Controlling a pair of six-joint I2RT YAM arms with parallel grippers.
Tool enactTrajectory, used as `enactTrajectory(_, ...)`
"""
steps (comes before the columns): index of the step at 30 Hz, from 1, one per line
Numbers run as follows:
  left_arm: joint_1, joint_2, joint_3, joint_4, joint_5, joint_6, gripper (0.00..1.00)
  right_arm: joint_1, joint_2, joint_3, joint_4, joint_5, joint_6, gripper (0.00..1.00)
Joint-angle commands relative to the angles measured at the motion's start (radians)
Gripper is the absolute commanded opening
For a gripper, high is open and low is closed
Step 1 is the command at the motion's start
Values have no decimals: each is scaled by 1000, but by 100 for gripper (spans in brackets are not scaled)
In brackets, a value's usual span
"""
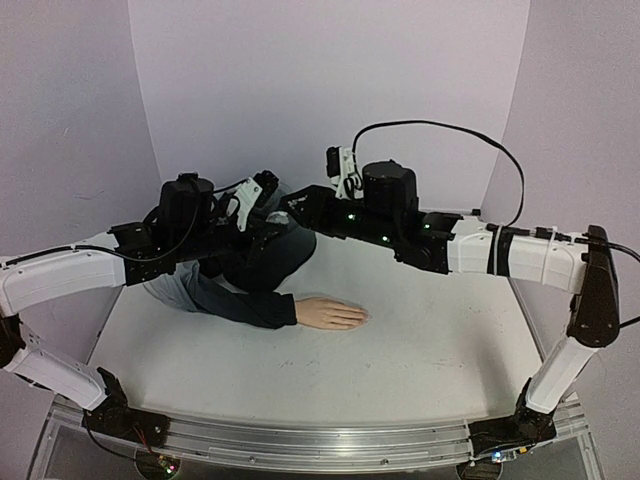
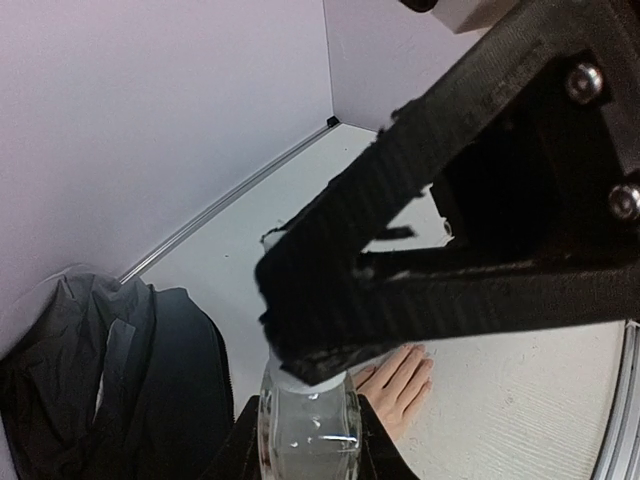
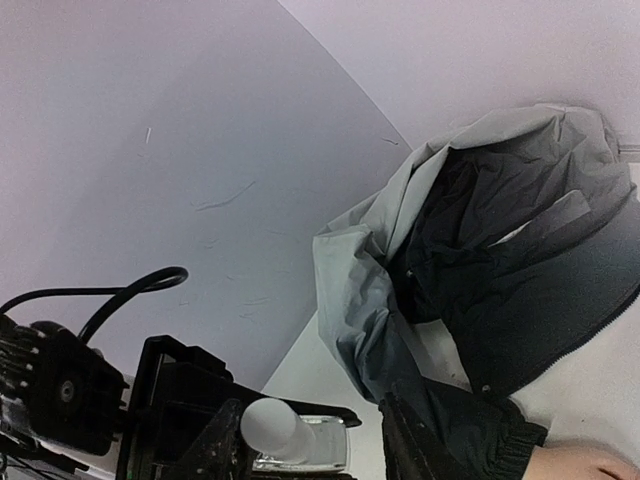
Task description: Paint the nails
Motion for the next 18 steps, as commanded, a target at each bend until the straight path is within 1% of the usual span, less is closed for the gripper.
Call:
enactTrajectory(1,-10,-25,14,47,-17,18,0,3,31,74,62,-33,36,39)
enactTrajectory(2,-10,-23,14,46,-16,19,0,4,38,80,64,-42,38,34)
enactTrajectory(5,-11,-23,15,44,-17,20,0,4,51,81,67,-54,43,26)
enactTrajectory(7,-12,-20,15,44,-17,23,0,5,53,76,69,-59,38,18)
enactTrajectory(10,-11,-21,14,44,13,17,0,4,33,59,71,-54,14,0)
enactTrajectory(11,-11,-23,13,44,34,15,0,4,21,48,73,-53,-1,0)
enactTrajectory(13,-10,-23,14,44,117,16,0,3,-15,16,75,-48,-43,0)
enactTrajectory(15,-10,-17,18,44,248,18,0,2,-61,-34,98,-57,-101,0)
enactTrajectory(16,-10,-12,20,44,322,12,0,2,-87,-64,125,-86,-160,0)
enactTrajectory(17,-10,-9,23,46,436,1,0,2,-110,-96,155,-135,-213,0)
enactTrajectory(18,-10,-7,28,46,535,-7,0,2,-134,-128,192,-215,-268,0)
